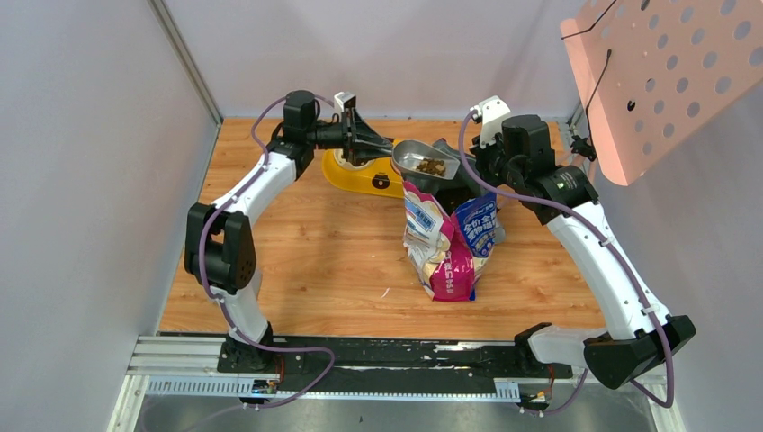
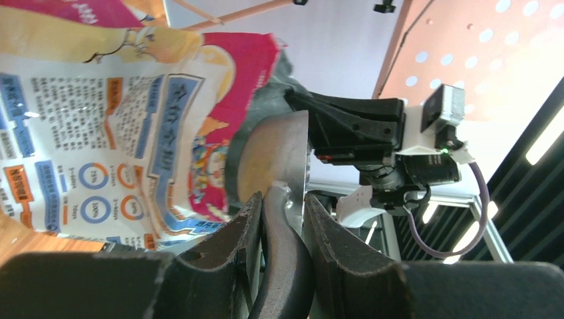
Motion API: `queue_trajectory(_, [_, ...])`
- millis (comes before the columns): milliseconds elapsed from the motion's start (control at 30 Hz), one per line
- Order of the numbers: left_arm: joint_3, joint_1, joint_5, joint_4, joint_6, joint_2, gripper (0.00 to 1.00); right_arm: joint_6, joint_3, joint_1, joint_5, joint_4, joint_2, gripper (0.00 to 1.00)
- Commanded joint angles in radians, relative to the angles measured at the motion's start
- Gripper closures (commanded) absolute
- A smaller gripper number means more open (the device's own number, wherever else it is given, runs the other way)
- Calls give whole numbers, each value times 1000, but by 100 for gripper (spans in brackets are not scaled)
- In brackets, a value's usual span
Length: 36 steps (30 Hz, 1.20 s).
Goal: Serve the pet food
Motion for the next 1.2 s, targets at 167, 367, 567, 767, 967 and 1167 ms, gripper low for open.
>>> queue_trajectory(167, [136, -59, 43, 41, 25, 17, 100, -19, 72, 1, -1, 46, 10, 100])
queue_trajectory(367, [88, 21, 38, 59, 15, -36, 100, -18, 56, 1, 4, 46, -3, 100])
queue_trajectory(567, [199, -86, 56, 34, 58, 30, 100, -23, 63, 1, -3, 48, 6, 100])
queue_trajectory(767, [132, -1, 48, 56, 47, -24, 100, -11, 57, 1, -16, 51, 8, 100])
queue_trajectory(967, [194, -27, 72, 1, 102, -7, 100, -14, 56, 2, -28, 55, 16, 100])
queue_trajectory(1167, [205, 101, 37, -27, 141, -25, 100, -13, 40, 1, -25, 63, 11, 100])
